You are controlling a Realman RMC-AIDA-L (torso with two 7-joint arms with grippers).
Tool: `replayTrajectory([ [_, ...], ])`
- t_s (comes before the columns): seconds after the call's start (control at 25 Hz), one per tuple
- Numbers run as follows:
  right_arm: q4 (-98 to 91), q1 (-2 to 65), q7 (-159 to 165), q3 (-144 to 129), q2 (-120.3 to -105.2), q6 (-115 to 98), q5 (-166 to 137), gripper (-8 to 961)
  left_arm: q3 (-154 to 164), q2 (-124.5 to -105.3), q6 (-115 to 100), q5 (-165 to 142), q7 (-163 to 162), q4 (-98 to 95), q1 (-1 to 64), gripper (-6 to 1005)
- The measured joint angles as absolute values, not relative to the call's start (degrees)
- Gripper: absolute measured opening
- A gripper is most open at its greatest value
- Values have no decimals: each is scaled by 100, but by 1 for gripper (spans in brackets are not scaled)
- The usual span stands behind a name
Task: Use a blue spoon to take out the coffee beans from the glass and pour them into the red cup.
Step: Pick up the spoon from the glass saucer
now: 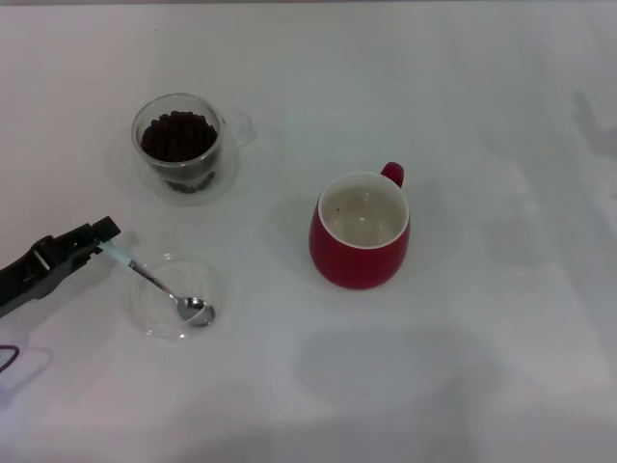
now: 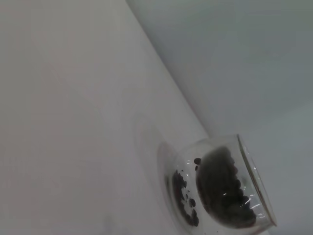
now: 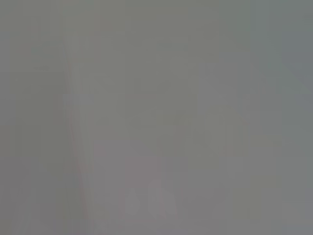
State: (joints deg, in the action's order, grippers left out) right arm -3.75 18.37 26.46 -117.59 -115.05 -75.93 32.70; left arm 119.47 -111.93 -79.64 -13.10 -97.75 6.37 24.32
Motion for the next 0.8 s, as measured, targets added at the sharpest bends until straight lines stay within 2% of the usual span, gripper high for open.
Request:
replayTrajectory([
  [0.08,-377,1837,2645,-11759,-11505,-7599,3270,871,11945,-11189,-7963,-1306,-9765,633,2435,355],
  [0.28,-378,1829,2652,-11759,-11505,-7614,3270,871,11979,-11161,-7963,-1353,-9790,632,2491,223],
  [0.52,-378,1812,2654,-11759,-11505,-7622,3275,872,11973,-11176,-7966,-1330,-9786,633,2477,158],
  [0.8,-378,1805,2654,-11759,-11505,-7611,3279,872,11931,-11153,-8082,-1247,-9795,528,2397,140],
])
